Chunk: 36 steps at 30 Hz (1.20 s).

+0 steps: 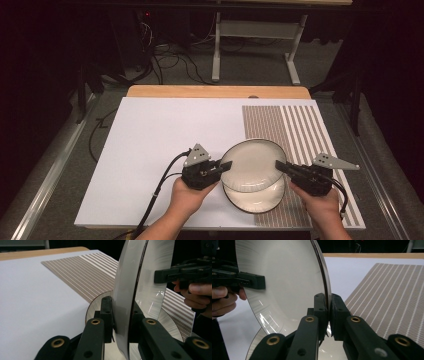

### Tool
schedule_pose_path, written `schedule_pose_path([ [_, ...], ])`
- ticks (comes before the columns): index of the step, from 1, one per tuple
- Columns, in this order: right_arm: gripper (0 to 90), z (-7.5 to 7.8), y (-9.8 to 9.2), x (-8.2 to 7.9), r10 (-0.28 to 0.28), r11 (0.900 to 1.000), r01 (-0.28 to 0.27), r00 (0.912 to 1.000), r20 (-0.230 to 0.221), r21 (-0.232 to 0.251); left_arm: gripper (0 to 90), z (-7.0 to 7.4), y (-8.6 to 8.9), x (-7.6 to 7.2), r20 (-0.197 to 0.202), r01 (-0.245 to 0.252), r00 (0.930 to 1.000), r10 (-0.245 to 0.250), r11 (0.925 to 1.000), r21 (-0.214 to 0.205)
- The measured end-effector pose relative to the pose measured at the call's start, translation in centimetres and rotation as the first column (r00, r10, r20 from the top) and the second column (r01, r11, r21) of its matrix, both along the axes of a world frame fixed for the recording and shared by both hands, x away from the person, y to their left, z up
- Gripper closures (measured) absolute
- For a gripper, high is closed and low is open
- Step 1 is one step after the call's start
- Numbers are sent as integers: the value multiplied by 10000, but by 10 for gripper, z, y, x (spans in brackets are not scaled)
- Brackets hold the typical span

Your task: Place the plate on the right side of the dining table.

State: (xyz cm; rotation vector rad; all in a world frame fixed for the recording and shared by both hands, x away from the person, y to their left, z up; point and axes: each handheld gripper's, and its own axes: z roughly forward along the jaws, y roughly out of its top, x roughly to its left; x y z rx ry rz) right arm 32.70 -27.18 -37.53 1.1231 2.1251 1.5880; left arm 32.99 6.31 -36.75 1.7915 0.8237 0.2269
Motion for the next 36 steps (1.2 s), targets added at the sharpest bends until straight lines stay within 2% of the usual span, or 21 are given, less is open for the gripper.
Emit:
schedule_pose_path([
  [3, 873, 6, -7, 3, -166, 9998, 165, 9998, 104, 68, 803, 9, -7, 8, -75, 149, 9999, -148, 9998, 114],
  [8, 873, 19, -18, 6, -525, 9985, 517, 9973, 510, 165, 802, 25, -20, 20, 104, 327, 9994, -331, 9989, 327],
  [13, 873, 26, -29, 15, -838, 9963, 825, 9944, 641, 230, 795, 31, -35, 36, 138, 286, 9995, -292, 9988, 395],
  [18, 874, 29, -40, 25, -1118, 9937, 1116, 9925, 503, 70, 784, 31, -50, 51, 238, 199, 9995, -214, 9980, 601],
  [26, 875, 28, -57, 38, -1418, 9896, 1429, 9884, 540, -159, 779, 24, -68, 75, 103, 447, 9989, -451, 9981, 426],
  [33, 875, 27, -70, 43, -1798, 9837, 1799, 9821, 559, 21, 776, 25, -83, 89, 155, 699, 9974, -706, 9966, 441],
  [36, 875, 27, -75, 45, -1901, 9816, 1909, 9798, 624, -62, 776, 23, -89, 95, 146, 817, 9965, -823, 9958, 413],
])
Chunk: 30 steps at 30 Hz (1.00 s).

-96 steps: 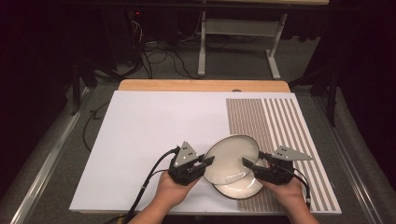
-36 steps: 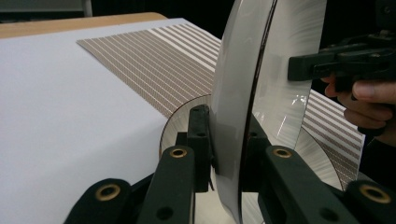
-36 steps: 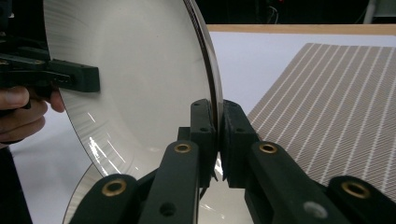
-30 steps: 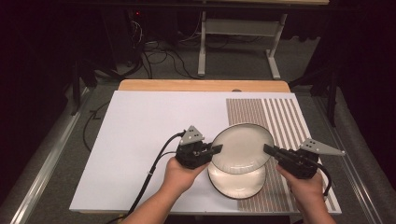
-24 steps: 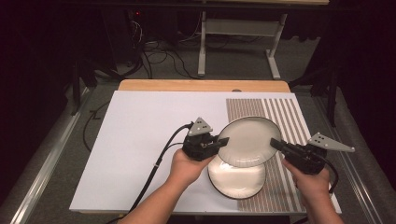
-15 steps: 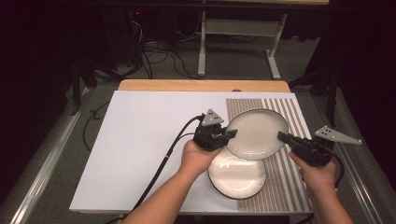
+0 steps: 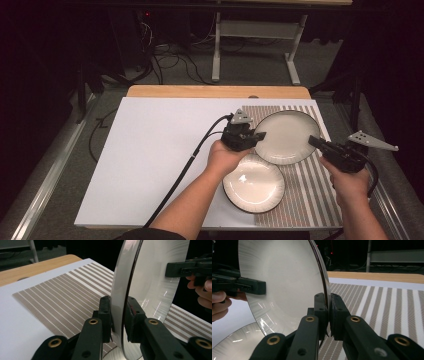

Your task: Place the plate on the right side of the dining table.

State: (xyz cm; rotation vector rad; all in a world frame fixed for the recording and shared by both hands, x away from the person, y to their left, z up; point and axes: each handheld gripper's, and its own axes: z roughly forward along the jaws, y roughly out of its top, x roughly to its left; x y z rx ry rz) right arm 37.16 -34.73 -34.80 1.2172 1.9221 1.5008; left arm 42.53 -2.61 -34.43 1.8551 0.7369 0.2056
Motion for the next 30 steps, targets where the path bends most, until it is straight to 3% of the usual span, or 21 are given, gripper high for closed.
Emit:
schedule_pose_path([
  [14, 876, -13, -30, 6, -870, 9962, 872, 9959, -253, 76, 758, -17, -39, 27, -813, 227, 9964, -229, 9997, -38],
  [20, 876, -22, -38, 6, -1010, 9949, 1012, 9935, -533, 3, 750, -27, -49, 30, -1098, 300, 9936, -266, 9991, 291],
  [24, 875, -28, -39, 3, -1169, 9931, 1162, 9905, -727, -128, 740, -33, -54, 30, -1496, 358, 9884, -274, 9979, 544],
  [30, 875, -37, -41, -1, -1192, 9928, 1179, 9883, -948, -188, 737, -39, -57, 28, -1690, 586, 9847, -422, 9939, 931],
])
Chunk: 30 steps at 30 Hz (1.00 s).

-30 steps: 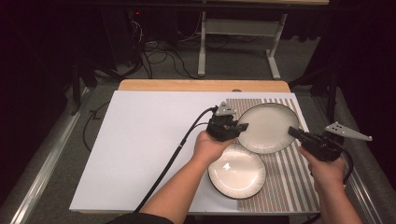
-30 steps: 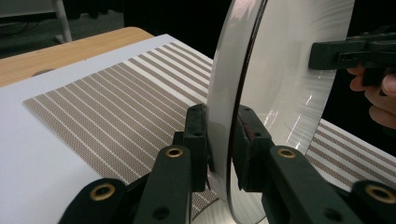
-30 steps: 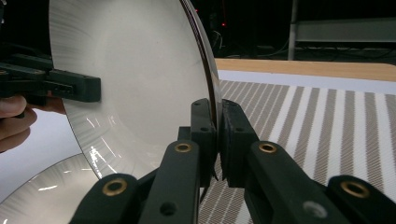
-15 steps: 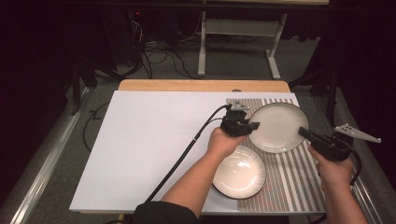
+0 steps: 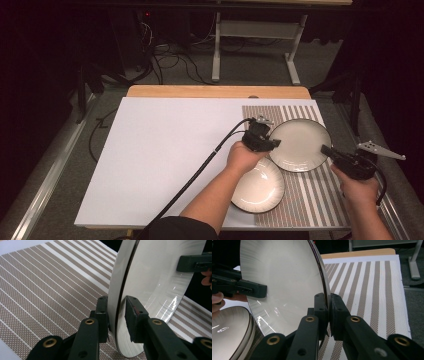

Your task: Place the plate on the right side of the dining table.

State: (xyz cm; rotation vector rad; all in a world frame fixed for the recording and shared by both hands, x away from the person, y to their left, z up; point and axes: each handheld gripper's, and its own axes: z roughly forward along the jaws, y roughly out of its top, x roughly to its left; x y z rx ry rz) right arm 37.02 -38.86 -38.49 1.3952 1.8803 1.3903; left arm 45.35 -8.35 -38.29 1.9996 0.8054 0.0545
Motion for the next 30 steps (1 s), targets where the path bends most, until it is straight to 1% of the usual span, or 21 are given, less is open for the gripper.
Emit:
schedule_pose_path([
  [3, 874, -1, 0, -4, -52, 9999, 53, 10000, -34, 116, 732, -1, 0, -1, -38, 46, 10000, -46, 9999, 91],
  [5, 873, -1, 1, -6, 11, 10000, -11, 10000, -18, 13, 727, -1, 0, -2, -45, 78, 10000, -77, 9997, 220],
  [7, 873, -3, 2, -7, 15, 10000, -15, 10000, -77, 48, 725, -2, -1, -3, 3, 98, 10000, -98, 9994, 334],
  [10, 874, -4, 2, -7, -28, 10000, 28, 9999, -136, -25, 726, -4, -2, -3, -132, 64, 9999, -58, 9991, 412],
  [14, 875, -7, 4, -4, -24, 9998, 19, 9997, -263, -197, 725, -6, -2, -3, -120, 37, 9999, -29, 9977, 682],
  [16, 876, -8, 4, -4, -83, 9999, 79, 9994, -322, -123, 725, -5, -3, -3, -108, -20, 9999, 28, 9974, 717],
  [19, 876, -9, 3, -2, -30, 10000, 28, 9994, -336, -73, 724, -6, -3, -3, -41, -21, 10000, 25, 9967, 806],
  [23, 876, -10, 3, 0, -70, 10000, 68, 9992, -401, -46, 716, -7, -3, -3, -26, -265, 9996, 268, 9964, 803],
  [25, 874, -11, 3, 1, -96, 9999, 94, 9990, -442, -49, 678, -5, -2, -2, -9, -337, 9994, 339, 9975, 622],
  [28, 874, -12, 1, 3, -83, 10000, 84, 9987, -497, 23, 668, 1, 5, -4, 330, -561, 9980, 547, 9974, 453],
  [30, 872, -12, 1, 4, -81, 10000, 84, 9986, -525, 41, 624, 5, 12, -4, 452, -717, 9965, 703, 9969, 312],
])
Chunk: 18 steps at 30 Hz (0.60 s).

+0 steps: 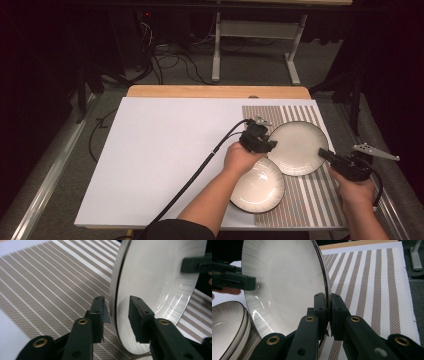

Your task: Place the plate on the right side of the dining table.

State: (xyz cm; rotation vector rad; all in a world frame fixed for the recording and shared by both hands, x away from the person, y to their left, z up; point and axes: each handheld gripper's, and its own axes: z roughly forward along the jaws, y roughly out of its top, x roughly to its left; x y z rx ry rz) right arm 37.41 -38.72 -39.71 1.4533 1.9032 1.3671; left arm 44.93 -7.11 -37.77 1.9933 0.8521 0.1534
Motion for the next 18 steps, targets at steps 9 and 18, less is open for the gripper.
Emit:
schedule_pose_path([
  [9, 869, 0, 1, 4, -7, 10000, 6, 9999, -107, -89, 436, 19, 50, -21, 1020, -407, 9936, 480, 9965, -723],
  [18, 856, 0, 4, 11, -128, 9996, 119, 9993, -356, -258, 369, 25, 109, -53, 1658, -745, 9819, 917, 9915, -1067],
])
